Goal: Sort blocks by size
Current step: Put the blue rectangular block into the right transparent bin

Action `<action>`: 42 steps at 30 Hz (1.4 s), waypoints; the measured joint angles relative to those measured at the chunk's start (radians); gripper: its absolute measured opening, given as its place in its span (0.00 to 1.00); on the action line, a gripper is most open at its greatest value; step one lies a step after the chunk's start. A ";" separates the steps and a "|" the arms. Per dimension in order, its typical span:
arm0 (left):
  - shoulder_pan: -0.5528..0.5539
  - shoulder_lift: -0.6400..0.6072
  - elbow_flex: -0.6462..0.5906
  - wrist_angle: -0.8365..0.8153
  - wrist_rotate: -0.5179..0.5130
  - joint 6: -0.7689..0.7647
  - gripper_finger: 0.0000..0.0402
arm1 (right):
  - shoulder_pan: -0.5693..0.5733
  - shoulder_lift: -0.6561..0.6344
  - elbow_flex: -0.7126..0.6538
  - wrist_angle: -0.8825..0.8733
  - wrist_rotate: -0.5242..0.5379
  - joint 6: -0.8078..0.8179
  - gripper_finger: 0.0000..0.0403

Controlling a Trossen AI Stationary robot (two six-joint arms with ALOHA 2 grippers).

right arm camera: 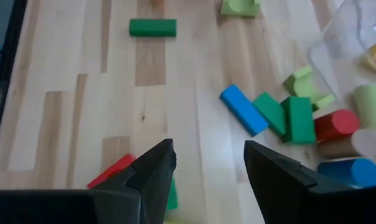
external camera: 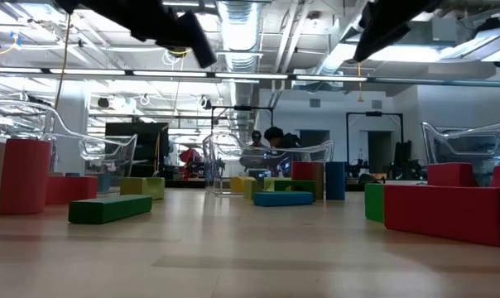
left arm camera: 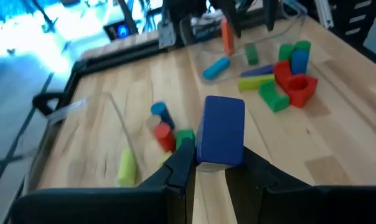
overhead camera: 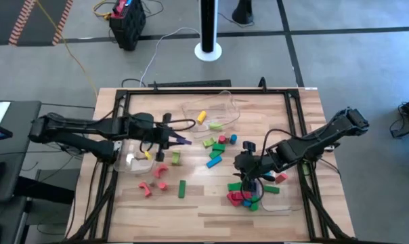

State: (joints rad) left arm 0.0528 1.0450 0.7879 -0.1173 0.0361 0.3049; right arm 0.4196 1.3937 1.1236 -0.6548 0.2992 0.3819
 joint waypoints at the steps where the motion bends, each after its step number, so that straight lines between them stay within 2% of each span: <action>1: -0.006 0.019 0.000 0.026 0.001 0.004 0.16 | 0.009 -0.001 0.000 -0.002 0.000 0.010 0.56; 9: -0.011 0.187 0.000 0.268 0.077 0.016 0.16 | 0.080 -0.044 0.001 -0.031 0.023 0.071 0.56; 14: -0.011 0.289 0.006 0.424 0.119 0.014 0.16 | 0.140 -0.108 0.001 -0.041 0.132 0.089 0.56; 20: -0.011 0.431 0.116 0.446 0.158 0.018 0.16 | 0.209 -0.182 0.001 -0.052 0.272 0.090 0.56; 25: -0.011 0.536 0.218 0.446 0.172 0.029 0.16 | 0.252 -0.205 0.001 -0.078 0.332 0.111 0.56; 33: -0.013 0.701 0.394 0.450 0.250 0.024 0.16 | 0.277 -0.196 0.001 -0.217 0.337 0.246 0.56; 42: -0.013 0.821 0.523 0.488 0.266 0.005 0.16 | 0.331 -0.197 0.001 -0.270 0.339 0.347 0.56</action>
State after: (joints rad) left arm 0.0402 1.8658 1.3109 0.3705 0.3022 0.3096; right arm 0.7506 1.1969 1.1244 -0.9243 0.6383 0.7294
